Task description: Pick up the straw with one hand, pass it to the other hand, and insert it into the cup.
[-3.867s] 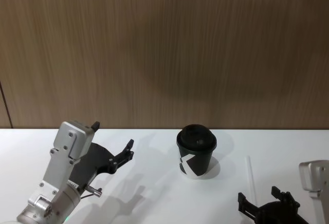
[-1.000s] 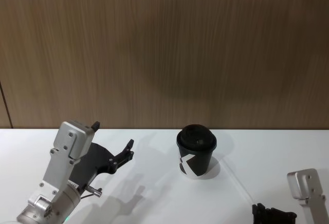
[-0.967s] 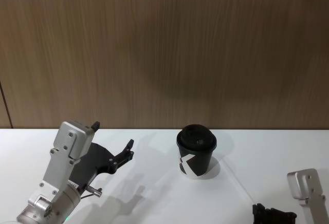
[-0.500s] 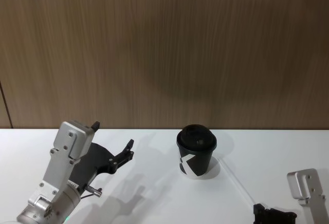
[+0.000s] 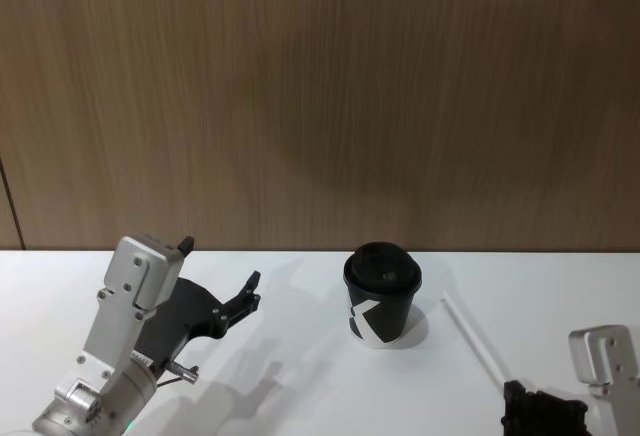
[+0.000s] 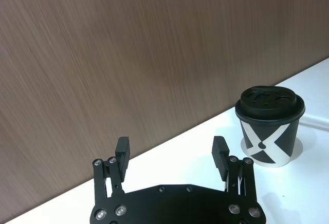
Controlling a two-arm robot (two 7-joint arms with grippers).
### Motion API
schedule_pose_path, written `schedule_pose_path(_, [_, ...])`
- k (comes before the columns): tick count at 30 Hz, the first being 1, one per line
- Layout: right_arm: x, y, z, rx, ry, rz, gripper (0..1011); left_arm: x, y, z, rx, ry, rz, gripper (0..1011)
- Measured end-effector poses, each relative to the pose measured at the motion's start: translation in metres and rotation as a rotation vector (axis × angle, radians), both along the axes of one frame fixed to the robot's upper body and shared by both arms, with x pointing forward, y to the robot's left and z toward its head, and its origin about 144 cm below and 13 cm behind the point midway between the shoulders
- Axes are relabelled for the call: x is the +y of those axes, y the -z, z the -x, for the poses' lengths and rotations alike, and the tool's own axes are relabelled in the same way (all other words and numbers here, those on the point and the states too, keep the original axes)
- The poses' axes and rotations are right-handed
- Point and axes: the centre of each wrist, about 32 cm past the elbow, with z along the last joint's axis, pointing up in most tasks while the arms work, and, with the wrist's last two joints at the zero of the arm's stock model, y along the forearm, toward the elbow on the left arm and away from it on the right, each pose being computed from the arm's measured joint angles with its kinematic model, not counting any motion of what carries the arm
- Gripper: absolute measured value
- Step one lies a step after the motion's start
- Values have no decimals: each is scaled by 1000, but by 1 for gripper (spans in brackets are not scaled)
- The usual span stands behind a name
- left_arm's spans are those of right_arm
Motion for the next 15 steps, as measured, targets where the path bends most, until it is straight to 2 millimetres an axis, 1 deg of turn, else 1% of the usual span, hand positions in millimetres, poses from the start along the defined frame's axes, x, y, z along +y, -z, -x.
schedule_pose_path(10, [-3, 0, -4, -127, 31, 28, 6, 0, 0, 0, 0, 0, 0, 1003])
schedule_pose_path(15, [-9, -2, -8, -204, 33, 41, 6, 0, 0, 0, 0, 0, 0, 1003])
